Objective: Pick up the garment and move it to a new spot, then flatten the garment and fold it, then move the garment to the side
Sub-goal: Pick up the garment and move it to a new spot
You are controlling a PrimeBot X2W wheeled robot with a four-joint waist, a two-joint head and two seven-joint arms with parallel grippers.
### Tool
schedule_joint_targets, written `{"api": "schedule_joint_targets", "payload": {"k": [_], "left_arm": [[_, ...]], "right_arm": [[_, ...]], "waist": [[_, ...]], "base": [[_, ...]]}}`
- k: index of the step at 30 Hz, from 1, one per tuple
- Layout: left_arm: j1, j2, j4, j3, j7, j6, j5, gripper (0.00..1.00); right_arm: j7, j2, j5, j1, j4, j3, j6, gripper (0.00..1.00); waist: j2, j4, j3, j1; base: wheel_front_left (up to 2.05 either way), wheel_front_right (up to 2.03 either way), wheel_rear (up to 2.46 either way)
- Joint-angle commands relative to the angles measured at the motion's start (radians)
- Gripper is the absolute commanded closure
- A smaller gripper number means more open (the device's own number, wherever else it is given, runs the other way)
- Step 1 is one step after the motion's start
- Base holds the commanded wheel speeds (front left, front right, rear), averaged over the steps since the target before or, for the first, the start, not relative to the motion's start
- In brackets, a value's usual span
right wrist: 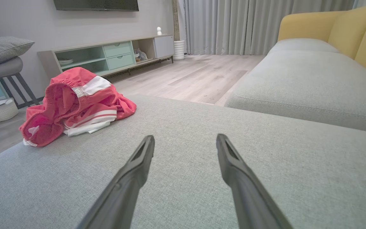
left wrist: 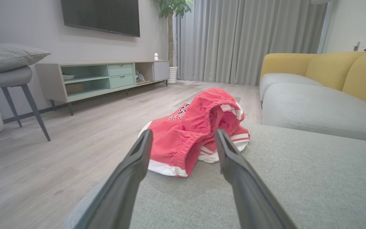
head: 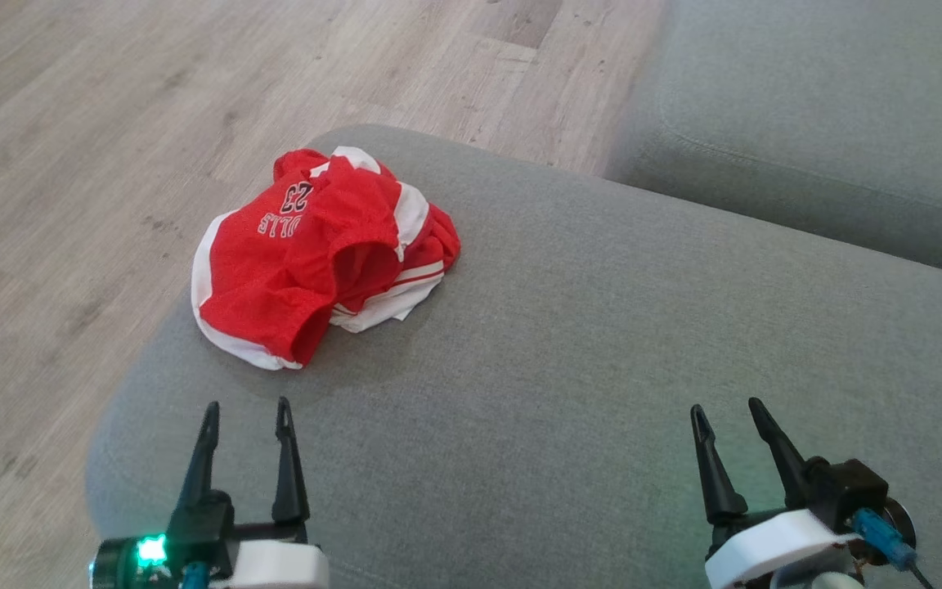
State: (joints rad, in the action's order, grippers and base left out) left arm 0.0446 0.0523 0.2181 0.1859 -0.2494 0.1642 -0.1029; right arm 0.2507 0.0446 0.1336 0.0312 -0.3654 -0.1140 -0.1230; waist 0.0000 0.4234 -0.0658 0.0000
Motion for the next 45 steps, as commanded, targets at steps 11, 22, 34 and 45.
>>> {"api": "schedule_joint_targets", "payload": {"k": [11,22,34,45], "left_arm": [[-0.169,0.01,-0.117,-0.084,-0.012,-0.013,0.052,0.0],[-0.621,0.083,-0.034,-0.13,-0.012,-0.14,0.039,0.0],[-0.965,0.091,0.528,-0.121,0.125,-0.21,-0.013,0.0],[-0.984,0.068,0.754,-0.104,0.112,-0.261,-0.071,0.0]], "right_arm": [[0.011,0.006,-0.064,-0.035,0.026,-0.001,-0.008,0.0],[0.011,0.089,-0.145,-0.155,0.05,-0.019,-0.008,0.0],[0.011,0.169,-0.156,-0.239,0.087,-0.003,-0.008,0.0],[0.011,0.143,-0.163,-0.27,0.094,0.006,-0.008,0.0]], "waist": [[0.0,0.035,0.074,0.0],[0.0,0.0,0.337,0.0],[0.0,-0.065,0.485,0.0],[0.0,-0.085,0.515,0.0]], "base": [[0.0,0.0,0.0],[0.0,0.0,0.0],[0.0,0.0,0.0],[0.0,0.0,0.0]]}}
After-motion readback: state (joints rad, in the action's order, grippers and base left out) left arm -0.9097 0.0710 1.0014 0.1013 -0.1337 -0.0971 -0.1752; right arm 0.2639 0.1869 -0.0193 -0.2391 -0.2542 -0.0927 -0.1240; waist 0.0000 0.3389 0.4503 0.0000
